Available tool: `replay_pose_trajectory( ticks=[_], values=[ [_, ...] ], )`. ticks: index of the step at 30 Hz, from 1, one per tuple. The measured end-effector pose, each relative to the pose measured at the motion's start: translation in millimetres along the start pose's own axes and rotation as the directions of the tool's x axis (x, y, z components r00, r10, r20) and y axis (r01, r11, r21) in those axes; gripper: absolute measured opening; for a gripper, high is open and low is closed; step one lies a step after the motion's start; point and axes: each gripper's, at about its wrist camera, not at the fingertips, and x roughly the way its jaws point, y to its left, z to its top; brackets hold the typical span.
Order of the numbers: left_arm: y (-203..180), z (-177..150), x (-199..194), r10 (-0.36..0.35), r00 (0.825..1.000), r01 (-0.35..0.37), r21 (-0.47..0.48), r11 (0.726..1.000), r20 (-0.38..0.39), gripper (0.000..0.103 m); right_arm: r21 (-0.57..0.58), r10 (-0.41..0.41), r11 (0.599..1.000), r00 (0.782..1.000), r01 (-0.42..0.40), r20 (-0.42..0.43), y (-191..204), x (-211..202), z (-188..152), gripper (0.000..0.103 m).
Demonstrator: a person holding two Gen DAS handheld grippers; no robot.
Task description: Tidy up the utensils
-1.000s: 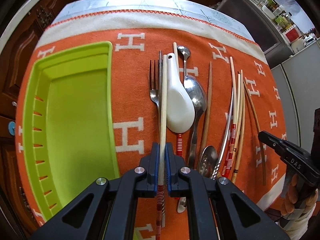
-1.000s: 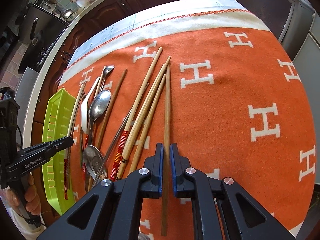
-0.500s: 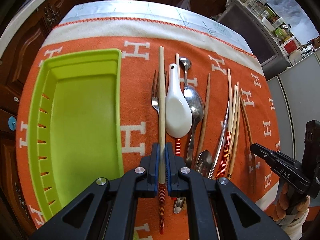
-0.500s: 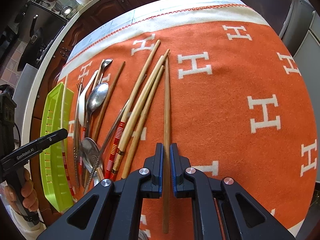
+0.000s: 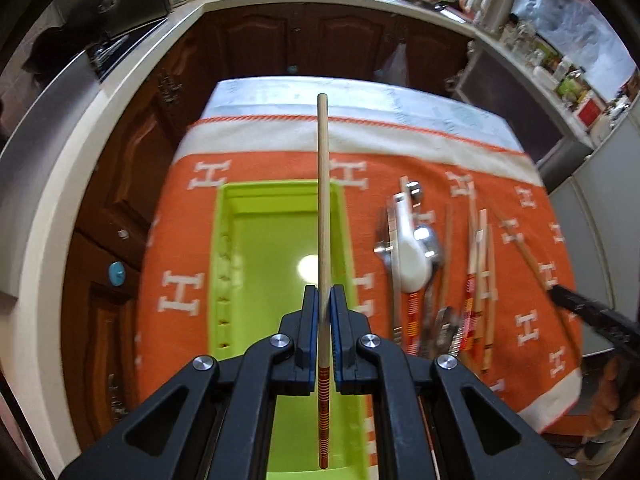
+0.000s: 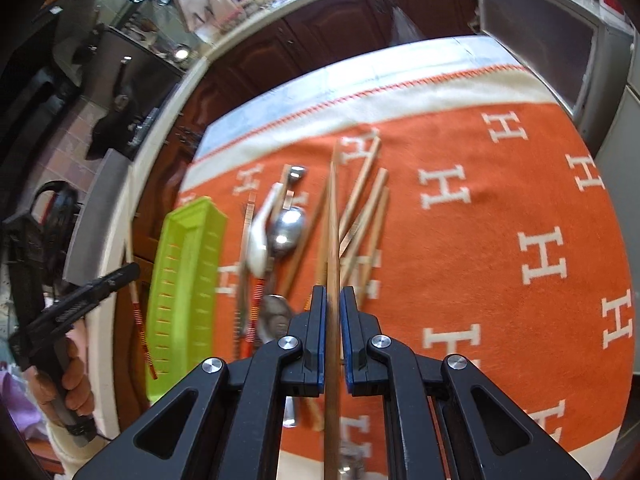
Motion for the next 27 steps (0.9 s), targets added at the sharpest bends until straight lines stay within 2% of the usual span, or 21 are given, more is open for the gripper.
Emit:
replay_pose_trajectory(
  ticks=[3,5,6,9,13,15,16,18,20,25,26,27],
  values=[
    [14.8,-9.3,20.5,0.009,0.997,-0.01,-0.017,1.0,-0.074,0.004,-0.029,0.033,0.999,0.999,-0.033,0.016,21.0,-11.3,1.2,0.006],
    [19.7,-17.4,38.5,0.04,0.992,-0.041,-0.004,0.999,-0.121,0.004,-0.046,0.057,0.997,0.998,-0.056,0.015,36.6,-14.3,1.3,0.006],
    [22.3,-21.5,44.9,0.047,0.99,-0.048,-0.005,0.999,-0.133,0.007,-0.058,0.069,0.996,0.997,-0.068,0.016,46.4,-17.4,0.8,0.006],
    [30.3,-27.0,52.5,0.052,0.989,-0.059,-0.05,0.997,-0.142,0.029,-0.095,0.096,0.991,0.995,-0.095,0.009,78.2,-21.4,-2.3,0.006],
    [37.5,-29.8,28.3,0.111,0.993,-0.114,-0.085,0.99,-0.039,0.063,-0.133,0.108,0.985,0.994,-0.108,-0.01,118.0,-18.4,-3.6,0.006],
    [39.8,-30.4,13.3,0.158,0.987,-0.155,-0.091,0.984,0.018,0.074,-0.142,0.113,0.983,0.993,-0.118,-0.039,138.6,-9.8,-2.9,0.006],
    [42.4,-30.3,3.8,0.196,0.979,-0.191,-0.099,0.977,0.051,0.079,-0.146,0.112,0.982,0.992,-0.118,-0.051,146.7,-5.0,-3.5,0.006],
    [47.9,-31.1,-10.3,0.264,0.96,-0.252,-0.121,0.96,0.097,0.082,-0.164,0.101,0.98,0.992,-0.113,-0.077,164.0,8.0,-5.8,0.006],
    [54.6,-31.1,-19.5,0.296,0.948,-0.279,-0.143,0.95,0.119,0.082,-0.173,0.092,0.979,0.99,-0.111,-0.111,182.5,22.6,-9.6,0.006],
    [72.2,-33.7,-29.1,0.272,0.955,-0.244,-0.203,0.948,0.122,0.082,-0.19,0.063,0.977,0.981,-0.099,-0.185,213.4,64.2,-21.1,0.008],
    [74.7,-33.6,-29.4,0.277,0.953,-0.249,-0.205,0.946,0.122,0.082,-0.19,0.06,0.977,0.977,-0.099,-0.203,219.0,70.2,-23.6,0.012],
    [76.7,-34.0,-30.2,0.282,0.952,-0.254,-0.205,0.945,0.122,0.082,-0.192,0.055,0.977,0.976,-0.097,-0.212,221.1,76.4,-26.4,0.02]
  ],
)
